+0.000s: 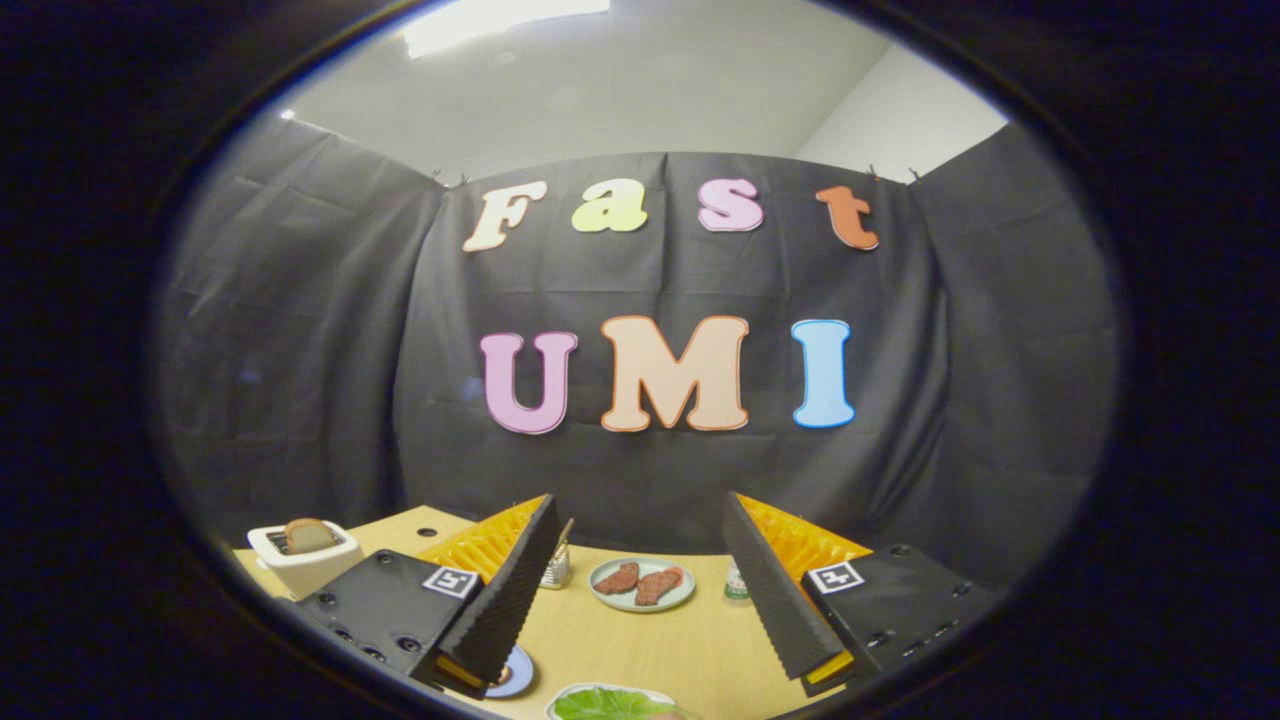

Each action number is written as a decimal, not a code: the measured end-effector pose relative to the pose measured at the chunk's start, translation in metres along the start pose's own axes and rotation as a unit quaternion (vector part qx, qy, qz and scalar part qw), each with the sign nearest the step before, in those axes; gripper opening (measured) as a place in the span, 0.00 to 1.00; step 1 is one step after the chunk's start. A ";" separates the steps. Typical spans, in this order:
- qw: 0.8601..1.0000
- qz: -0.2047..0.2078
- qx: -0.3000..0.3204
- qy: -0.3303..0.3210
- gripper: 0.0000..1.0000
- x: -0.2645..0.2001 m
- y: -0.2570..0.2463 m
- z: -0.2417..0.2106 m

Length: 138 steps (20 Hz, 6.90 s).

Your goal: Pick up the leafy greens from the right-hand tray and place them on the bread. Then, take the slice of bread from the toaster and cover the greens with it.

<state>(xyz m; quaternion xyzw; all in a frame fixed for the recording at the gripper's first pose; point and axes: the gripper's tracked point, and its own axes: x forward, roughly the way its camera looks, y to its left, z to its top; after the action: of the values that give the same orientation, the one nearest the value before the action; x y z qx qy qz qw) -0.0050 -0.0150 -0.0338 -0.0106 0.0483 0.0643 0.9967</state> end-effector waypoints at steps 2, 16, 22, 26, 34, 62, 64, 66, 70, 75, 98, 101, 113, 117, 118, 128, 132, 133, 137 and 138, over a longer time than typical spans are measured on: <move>1.000 0.018 -0.014 0.014 1.00 0.001 0.000 -0.010; 0.974 0.158 -0.095 0.133 1.00 0.000 0.004 -0.103; 0.953 0.217 -0.111 0.181 1.00 -0.004 0.017 -0.147; 0.933 0.254 -0.128 0.219 1.00 -0.011 0.027 -0.180; 0.891 0.311 -0.149 0.297 1.00 -0.025 0.036 -0.254; 0.814 0.324 -0.138 0.461 1.00 -0.053 0.020 -0.384; 0.815 0.322 -0.140 0.462 0.98 -0.053 0.020 -0.384; 0.814 0.315 -0.139 0.467 0.87 -0.053 0.020 -0.384; 0.820 0.307 -0.136 0.463 0.52 -0.054 0.023 -0.383; 0.824 0.306 -0.140 0.456 0.12 -0.055 0.028 -0.381; 0.851 0.313 -0.131 0.400 0.04 -0.039 0.119 -0.284; 0.848 0.324 -0.131 0.399 0.04 -0.038 0.140 -0.280; 0.821 0.371 -0.151 0.406 0.06 -0.031 0.218 -0.290; 0.813 0.379 -0.151 0.415 0.06 -0.031 0.234 -0.301; 0.810 0.383 -0.150 0.417 0.06 -0.032 0.239 -0.304; 0.790 0.396 -0.155 0.441 0.11 -0.029 0.259 -0.333; 0.791 0.383 -0.166 0.448 0.25 -0.023 0.253 -0.342; 0.792 0.380 -0.169 0.447 0.30 -0.022 0.252 -0.342; 0.798 0.379 -0.173 0.435 0.59 -0.020 0.250 -0.336; 0.800 0.380 -0.170 0.433 0.67 -0.021 0.251 -0.334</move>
<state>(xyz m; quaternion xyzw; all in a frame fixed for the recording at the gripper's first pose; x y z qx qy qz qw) -0.0896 0.2222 -0.3677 -0.1877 0.4628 0.4339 0.7499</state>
